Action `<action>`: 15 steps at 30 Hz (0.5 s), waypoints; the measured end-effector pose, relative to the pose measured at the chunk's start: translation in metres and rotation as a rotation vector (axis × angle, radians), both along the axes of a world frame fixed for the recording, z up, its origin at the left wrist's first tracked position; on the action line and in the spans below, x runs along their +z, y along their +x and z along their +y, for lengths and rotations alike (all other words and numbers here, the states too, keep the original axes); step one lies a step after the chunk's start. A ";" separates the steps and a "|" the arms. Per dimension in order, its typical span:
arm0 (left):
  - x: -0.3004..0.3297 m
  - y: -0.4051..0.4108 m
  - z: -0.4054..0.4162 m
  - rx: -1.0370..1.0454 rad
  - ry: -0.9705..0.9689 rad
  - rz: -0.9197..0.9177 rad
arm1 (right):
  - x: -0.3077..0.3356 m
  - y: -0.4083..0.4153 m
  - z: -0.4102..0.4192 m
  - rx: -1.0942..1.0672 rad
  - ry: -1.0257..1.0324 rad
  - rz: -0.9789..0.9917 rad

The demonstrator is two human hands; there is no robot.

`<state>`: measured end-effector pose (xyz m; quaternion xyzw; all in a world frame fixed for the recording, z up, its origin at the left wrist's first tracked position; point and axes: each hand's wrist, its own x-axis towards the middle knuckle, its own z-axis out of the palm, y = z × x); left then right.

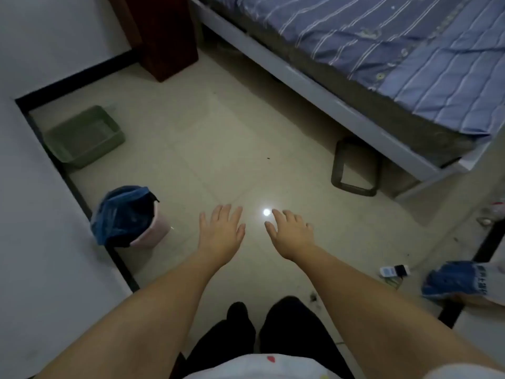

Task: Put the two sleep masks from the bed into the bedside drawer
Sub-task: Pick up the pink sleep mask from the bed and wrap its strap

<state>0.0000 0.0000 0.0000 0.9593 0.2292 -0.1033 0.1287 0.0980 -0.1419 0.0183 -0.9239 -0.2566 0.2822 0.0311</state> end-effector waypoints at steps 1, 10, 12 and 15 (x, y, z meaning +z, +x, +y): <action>0.000 0.005 0.004 0.010 -0.001 0.016 | 0.001 0.004 0.003 -0.003 -0.011 0.007; -0.012 0.127 0.048 0.014 -0.008 -0.026 | -0.012 0.122 0.046 0.000 -0.026 -0.039; -0.012 0.170 0.066 0.010 -0.010 -0.023 | -0.013 0.166 0.060 0.003 -0.018 -0.052; -0.008 0.235 0.093 0.026 0.005 -0.011 | -0.009 0.237 0.084 0.044 -0.028 -0.062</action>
